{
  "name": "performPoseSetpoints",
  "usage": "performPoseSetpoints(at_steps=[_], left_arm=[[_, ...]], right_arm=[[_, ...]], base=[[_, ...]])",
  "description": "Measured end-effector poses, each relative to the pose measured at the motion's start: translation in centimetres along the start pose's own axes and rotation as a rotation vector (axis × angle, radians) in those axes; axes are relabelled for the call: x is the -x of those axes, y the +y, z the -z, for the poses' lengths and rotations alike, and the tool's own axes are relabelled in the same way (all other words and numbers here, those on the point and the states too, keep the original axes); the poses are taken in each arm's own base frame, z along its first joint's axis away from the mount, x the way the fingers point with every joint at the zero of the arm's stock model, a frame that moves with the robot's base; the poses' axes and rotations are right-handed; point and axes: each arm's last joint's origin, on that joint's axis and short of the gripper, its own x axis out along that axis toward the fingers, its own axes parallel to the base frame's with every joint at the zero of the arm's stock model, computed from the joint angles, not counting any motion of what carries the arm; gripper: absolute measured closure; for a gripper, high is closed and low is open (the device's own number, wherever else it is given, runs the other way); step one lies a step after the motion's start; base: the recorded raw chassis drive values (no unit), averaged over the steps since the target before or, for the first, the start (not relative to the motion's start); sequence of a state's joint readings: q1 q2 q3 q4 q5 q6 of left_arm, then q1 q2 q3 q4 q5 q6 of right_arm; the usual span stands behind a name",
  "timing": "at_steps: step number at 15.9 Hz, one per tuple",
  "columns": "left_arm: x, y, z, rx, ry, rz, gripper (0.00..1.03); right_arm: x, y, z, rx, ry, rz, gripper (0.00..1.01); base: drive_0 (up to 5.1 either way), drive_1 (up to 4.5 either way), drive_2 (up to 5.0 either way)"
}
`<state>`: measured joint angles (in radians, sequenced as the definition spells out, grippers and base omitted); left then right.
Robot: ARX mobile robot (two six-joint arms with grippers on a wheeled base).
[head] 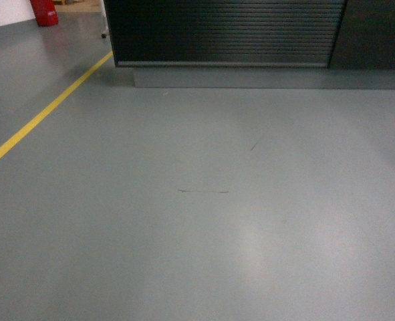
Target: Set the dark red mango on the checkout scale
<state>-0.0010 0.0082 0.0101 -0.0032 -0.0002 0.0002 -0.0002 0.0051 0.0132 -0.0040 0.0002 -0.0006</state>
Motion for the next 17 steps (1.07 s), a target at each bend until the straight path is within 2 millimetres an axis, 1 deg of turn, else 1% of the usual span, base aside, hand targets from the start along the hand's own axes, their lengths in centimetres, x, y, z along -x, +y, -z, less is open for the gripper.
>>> performPoseSetpoints(at_steps=[17], left_arm=[[0.0,0.0,0.0,0.0,0.0,0.0,0.05]], right_arm=[[0.0,0.0,0.0,0.0,0.0,0.0,0.03]], base=[[0.0,0.0,0.0]])
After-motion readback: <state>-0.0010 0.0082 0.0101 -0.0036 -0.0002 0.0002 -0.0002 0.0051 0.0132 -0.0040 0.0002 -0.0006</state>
